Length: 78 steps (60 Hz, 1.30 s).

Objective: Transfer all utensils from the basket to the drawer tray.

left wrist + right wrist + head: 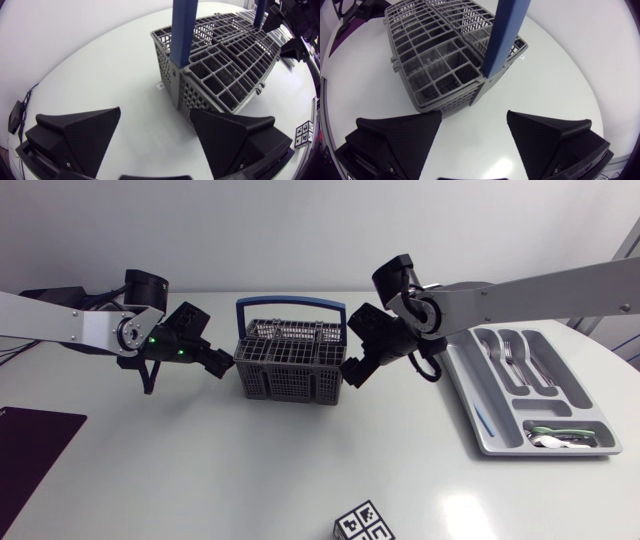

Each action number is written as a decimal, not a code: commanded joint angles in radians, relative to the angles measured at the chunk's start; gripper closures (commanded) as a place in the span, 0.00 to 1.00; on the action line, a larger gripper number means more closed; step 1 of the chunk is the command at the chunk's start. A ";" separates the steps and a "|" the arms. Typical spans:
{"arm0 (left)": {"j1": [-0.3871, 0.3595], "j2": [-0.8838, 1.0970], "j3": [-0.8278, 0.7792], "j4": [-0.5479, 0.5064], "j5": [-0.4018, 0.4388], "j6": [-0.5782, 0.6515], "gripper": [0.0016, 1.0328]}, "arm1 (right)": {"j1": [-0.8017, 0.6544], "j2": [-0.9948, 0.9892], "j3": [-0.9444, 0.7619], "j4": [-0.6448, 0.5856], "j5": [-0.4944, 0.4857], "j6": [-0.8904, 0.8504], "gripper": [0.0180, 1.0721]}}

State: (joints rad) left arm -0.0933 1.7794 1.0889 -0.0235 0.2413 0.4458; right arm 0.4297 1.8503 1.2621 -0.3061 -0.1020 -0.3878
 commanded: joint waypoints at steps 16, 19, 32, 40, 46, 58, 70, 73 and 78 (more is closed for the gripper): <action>-0.069 -0.081 -0.064 0.007 0.021 -0.007 0.05 | -0.028 -0.008 -0.020 0.038 -0.007 0.024 0.10; -0.077 -0.094 -0.073 0.005 0.023 -0.009 0.05 | -0.034 -0.013 -0.021 0.038 -0.008 0.024 0.10; -0.091 -0.123 -0.098 0.005 0.021 -0.007 0.05 | -0.022 -0.036 -0.050 0.038 -0.022 0.023 0.10; -0.074 -0.127 -0.096 0.004 0.019 -0.006 0.05 | -0.002 -0.051 -0.073 0.038 -0.024 0.024 0.10; -0.057 -0.132 -0.092 0.002 0.019 -0.006 0.05 | 0.004 -0.057 -0.078 0.038 -0.024 0.026 0.10; -0.029 -0.141 -0.095 0.002 0.019 -0.006 0.05 | -0.019 -0.091 -0.086 0.035 -0.011 0.027 0.10; -0.013 -0.143 -0.101 0.002 0.019 0.001 0.05 | -0.092 -0.089 -0.076 0.036 0.030 0.020 0.10; -0.013 -0.143 -0.100 0.004 0.019 -0.001 0.05 | -0.103 -0.080 -0.066 0.036 0.035 0.020 0.10; -0.016 -0.141 -0.100 0.005 0.021 -0.001 0.05 | -0.106 -0.060 -0.050 0.036 0.050 0.023 0.10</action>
State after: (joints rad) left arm -0.1123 1.6554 1.0122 -0.0242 0.2539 0.4458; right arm 0.3237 1.7672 1.2003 -0.2718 -0.0666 -0.3882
